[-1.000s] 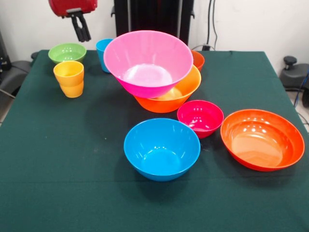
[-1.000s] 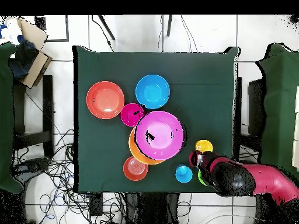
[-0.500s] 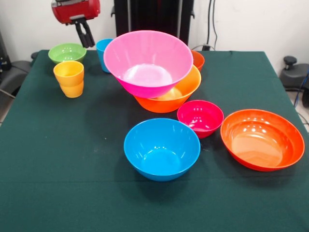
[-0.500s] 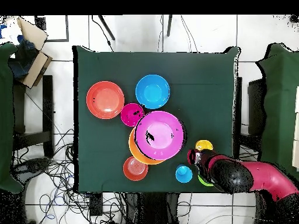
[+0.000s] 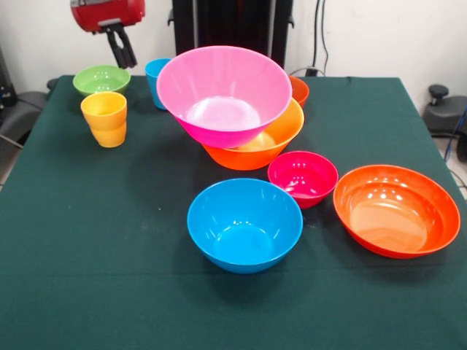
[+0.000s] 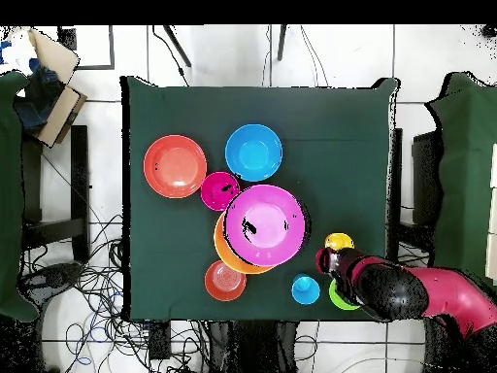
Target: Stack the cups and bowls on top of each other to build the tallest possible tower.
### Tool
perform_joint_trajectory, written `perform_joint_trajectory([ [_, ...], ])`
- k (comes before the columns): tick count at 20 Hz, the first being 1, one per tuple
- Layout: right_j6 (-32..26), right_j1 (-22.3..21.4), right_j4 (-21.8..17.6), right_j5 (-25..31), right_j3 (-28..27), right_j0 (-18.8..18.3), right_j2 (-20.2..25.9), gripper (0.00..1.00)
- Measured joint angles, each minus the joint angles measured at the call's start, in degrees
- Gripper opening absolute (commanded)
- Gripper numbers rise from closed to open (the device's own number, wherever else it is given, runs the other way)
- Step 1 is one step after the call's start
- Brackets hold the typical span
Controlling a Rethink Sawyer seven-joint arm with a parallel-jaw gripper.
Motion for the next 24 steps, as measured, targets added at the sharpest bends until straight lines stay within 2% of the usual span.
perform_joint_trajectory([
  [6, -1.18, -3.16, 0.45, 7.88, -1.11, -2.88, 3.12, 0.0],
  [12, -3.47, -4.16, 0.44, 11.75, -2.8, -5.48, 5.12, 0.0],
  [19, -4.6, -4.12, 0.38, 12.28, -4.45, -6.65, 5.98, 0.0],
  [24, -4.64, -2.22, 0.1, 12.29, -5.47, -6.47, 5.98, 0.0],
])
